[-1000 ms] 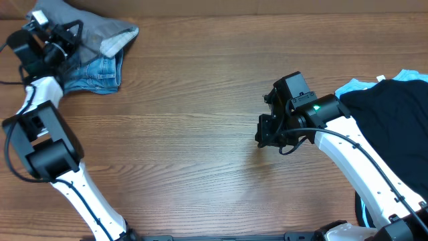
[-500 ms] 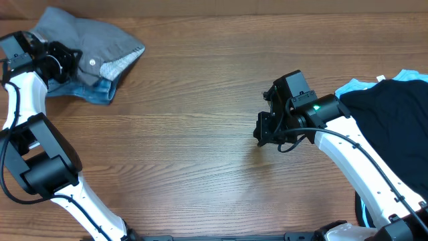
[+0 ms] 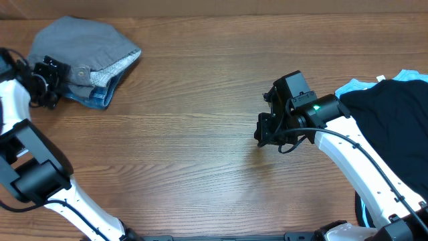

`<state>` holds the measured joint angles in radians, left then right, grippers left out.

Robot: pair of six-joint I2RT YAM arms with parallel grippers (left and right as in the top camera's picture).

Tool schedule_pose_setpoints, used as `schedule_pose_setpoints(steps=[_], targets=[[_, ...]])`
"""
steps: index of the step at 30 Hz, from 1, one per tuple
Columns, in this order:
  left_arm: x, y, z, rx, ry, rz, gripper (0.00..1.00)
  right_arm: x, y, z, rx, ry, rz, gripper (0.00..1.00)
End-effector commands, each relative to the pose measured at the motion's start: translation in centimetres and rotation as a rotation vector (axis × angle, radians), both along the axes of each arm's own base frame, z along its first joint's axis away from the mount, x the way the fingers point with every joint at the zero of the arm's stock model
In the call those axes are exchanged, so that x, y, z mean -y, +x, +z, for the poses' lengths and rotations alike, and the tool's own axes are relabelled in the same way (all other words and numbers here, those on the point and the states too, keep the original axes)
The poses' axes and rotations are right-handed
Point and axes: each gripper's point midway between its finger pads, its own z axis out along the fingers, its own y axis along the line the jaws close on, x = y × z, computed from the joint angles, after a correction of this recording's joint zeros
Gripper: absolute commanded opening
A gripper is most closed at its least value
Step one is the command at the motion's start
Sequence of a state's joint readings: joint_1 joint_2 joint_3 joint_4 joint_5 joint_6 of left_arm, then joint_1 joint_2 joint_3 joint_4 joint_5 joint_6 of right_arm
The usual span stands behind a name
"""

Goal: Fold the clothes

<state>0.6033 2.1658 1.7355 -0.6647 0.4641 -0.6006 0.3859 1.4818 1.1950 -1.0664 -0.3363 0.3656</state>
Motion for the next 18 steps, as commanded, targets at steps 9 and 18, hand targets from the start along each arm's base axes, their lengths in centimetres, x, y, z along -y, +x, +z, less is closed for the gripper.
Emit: schedule_pose_setpoints(steps=[9, 18], targets=[[-0.4, -2.1, 15.3, 0.328, 0.267, -0.214, 1.00, -0.3, 0.5, 1.1, 0.052, 0.017, 0.028, 0.12], [4.9, -0.1, 14.8, 0.158, 0.628, -0.414, 0.04, -0.6, 1.3, 1.4, 0.084, 0.033, 0.024, 0.12]])
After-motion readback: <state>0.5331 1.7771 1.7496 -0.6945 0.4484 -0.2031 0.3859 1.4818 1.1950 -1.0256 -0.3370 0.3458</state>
